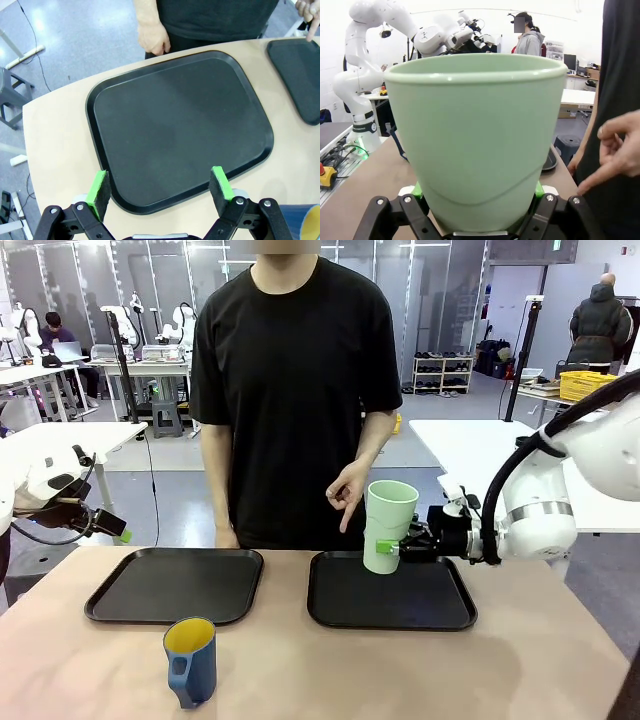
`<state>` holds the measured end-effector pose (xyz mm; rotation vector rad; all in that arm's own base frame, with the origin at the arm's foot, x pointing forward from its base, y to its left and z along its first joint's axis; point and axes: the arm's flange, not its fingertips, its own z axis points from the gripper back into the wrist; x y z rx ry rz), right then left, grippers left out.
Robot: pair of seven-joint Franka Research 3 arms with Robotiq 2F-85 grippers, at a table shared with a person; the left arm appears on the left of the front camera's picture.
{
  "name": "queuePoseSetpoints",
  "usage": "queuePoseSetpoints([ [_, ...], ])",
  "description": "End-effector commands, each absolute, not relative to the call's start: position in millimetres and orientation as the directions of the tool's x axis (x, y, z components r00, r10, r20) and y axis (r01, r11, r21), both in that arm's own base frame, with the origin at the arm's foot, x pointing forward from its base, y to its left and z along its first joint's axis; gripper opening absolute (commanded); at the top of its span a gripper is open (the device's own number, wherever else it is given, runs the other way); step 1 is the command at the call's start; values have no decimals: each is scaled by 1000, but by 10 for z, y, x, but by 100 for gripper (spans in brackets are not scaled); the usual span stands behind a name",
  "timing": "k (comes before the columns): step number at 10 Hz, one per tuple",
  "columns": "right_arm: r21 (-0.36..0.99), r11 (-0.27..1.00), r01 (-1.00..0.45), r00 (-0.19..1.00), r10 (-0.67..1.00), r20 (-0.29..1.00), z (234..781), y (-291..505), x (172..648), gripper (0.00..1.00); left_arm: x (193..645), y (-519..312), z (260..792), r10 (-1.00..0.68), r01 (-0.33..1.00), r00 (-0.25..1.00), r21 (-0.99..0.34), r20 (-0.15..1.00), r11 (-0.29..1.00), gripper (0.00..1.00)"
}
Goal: Sort and store the cups by type.
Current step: Place the picked Reusable plastic cup into the Flat Tray indicated by the person.
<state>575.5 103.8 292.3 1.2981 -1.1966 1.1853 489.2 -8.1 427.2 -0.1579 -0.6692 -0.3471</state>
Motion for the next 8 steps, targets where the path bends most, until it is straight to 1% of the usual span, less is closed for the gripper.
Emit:
queuePoseSetpoints([
  [1, 8, 2, -1000, 8, -82, 997, 2779, 1036, 5963, 83, 4875, -82, 4291, -266, 367, 727, -30, 634, 930, 100],
  [5, 0, 83, -997, -2, -29, 1000, 2415, 1013, 6171, 83, 4875, -82, 4291, -266, 367, 727, -30, 634, 930, 100],
  [8, 18, 110, -994, 17, -9, 1000, 2202, 1005, 6253, 83, 4875, -82, 4291, -266, 367, 727, -30, 634, 930, 100],
])
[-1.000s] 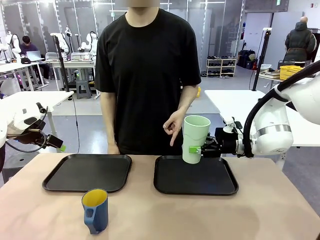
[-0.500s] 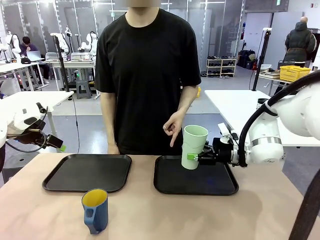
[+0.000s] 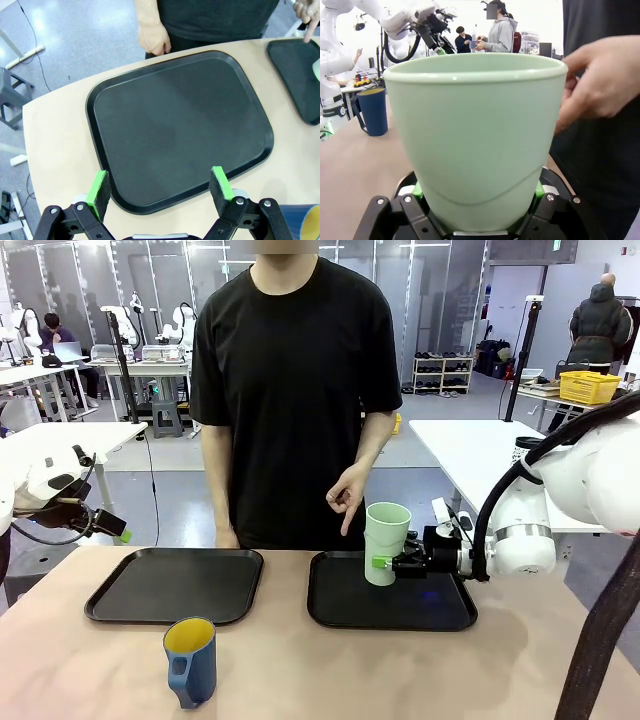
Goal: Sort and store the cups by type.
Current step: Place the picked Reusable plastic cup into the Flat Tray indicated by the person.
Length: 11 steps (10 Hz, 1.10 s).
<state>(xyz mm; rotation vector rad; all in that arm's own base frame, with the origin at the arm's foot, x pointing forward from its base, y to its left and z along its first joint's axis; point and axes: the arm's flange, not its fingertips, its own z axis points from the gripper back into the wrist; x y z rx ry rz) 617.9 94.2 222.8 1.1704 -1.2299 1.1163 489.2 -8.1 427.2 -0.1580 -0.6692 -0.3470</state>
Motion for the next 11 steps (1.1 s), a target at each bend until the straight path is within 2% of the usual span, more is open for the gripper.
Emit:
queuePoseSetpoints([
  [1, 8, 121, -993, 6, -18, 1000, 2152, 1008, 6261, 83, 4875, -82, 4291, -266, 367, 727, -30, 634, 930, 100],
  [10, 33, 171, -985, 40, 37, 999, 1891, 958, 6303, 83, 4875, -82, 4291, -266, 367, 727, -30, 634, 930, 100],
  [11, 37, 174, -984, 45, 37, 998, 1893, 949, 6304, 99, 4875, -82, 4291, -266, 367, 727, -30, 634, 930, 100],
])
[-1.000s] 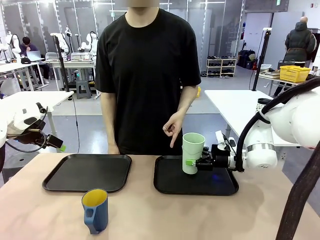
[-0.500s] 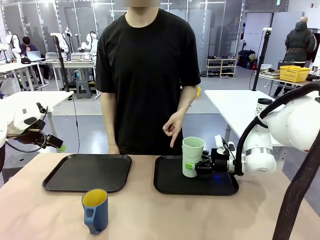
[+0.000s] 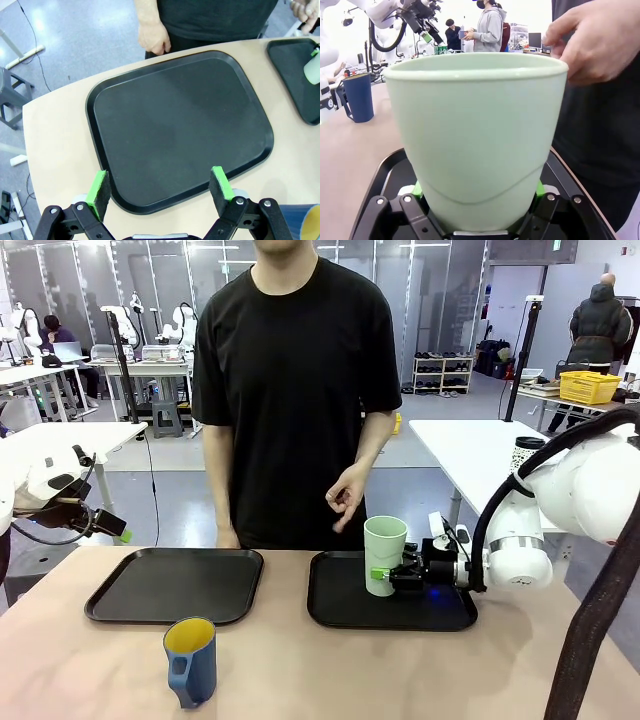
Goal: Sort and store the cups by type.
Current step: Place the picked Reusable plastic cup into the Flat Tray indicated by the person.
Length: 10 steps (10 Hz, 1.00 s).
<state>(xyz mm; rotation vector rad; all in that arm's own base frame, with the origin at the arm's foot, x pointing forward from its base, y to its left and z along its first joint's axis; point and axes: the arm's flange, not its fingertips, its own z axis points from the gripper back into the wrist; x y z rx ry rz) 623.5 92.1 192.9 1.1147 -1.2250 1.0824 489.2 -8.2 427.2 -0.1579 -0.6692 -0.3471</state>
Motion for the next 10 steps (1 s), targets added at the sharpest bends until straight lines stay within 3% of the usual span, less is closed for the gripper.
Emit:
queuePoseSetpoints([
  [1, 31, 169, -985, 39, 46, 998, 1891, 941, 6299, 100, 4875, -82, 4291, -266, 367, 727, -30, 634, 930, 100],
  [10, 87, 176, -981, 115, 158, 981, 2102, 408, 6150, 100, 4875, -82, 4291, -266, 367, 727, -30, 634, 930, 100],
])
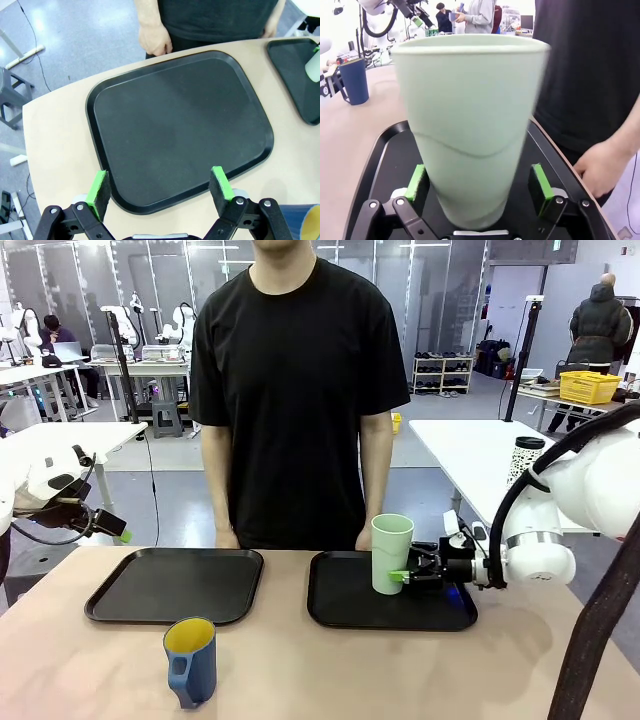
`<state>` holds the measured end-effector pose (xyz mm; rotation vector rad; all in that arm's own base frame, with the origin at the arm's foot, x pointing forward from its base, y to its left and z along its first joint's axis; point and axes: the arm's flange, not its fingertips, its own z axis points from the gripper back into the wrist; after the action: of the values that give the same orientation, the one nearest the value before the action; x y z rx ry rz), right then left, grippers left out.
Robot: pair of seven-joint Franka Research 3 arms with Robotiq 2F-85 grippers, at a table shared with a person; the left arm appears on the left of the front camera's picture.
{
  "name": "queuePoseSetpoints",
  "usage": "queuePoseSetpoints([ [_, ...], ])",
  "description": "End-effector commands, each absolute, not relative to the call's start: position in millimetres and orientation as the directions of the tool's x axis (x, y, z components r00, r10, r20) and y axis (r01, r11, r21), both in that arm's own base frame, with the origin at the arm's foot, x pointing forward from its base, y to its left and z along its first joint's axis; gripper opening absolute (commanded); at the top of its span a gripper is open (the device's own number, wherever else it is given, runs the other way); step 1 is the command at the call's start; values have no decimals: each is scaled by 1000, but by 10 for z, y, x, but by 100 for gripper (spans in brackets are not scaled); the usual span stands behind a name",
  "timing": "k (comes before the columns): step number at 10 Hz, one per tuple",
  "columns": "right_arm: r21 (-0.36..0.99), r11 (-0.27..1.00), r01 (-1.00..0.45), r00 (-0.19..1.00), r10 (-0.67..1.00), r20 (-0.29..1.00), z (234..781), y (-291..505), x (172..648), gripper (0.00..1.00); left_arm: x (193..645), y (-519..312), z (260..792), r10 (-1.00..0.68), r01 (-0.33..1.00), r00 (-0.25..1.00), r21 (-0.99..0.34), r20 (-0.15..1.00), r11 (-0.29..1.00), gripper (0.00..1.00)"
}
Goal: Sort and store the cups by type.
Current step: Place the picked Reusable plastic cup into the Flat Tray indicated by the person.
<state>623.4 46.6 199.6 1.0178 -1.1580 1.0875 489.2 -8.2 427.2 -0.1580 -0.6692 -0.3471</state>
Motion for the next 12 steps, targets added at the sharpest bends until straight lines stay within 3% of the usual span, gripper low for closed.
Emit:
queuePoseSetpoints([
  [1, 86, 181, -980, 115, 153, 981, 2143, 327, 6118, 100, 4875, -82, 4291, -266, 367, 727, -30, 634, 930, 100],
  [6, 17, 299, -954, 117, 322, 939, 2488, -173, 5785, 100, 4875, -82, 4291, -266, 367, 727, -30, 634, 930, 100],
  [9, 43, 336, -941, 189, 415, 890, 2668, -197, 5671, 100, 4875, -82, 4291, -266, 367, 727, -30, 634, 930, 100],
  [10, 1, 310, -951, 113, 344, 932, 2541, -303, 5787, 100, 4875, -82, 4291, -266, 367, 727, -30, 634, 930, 100],
  [12, 1, 310, -951, 113, 344, 932, 2541, -303, 5787, 100, 4875, -82, 4291, -266, 367, 727, -30, 634, 930, 100],
])
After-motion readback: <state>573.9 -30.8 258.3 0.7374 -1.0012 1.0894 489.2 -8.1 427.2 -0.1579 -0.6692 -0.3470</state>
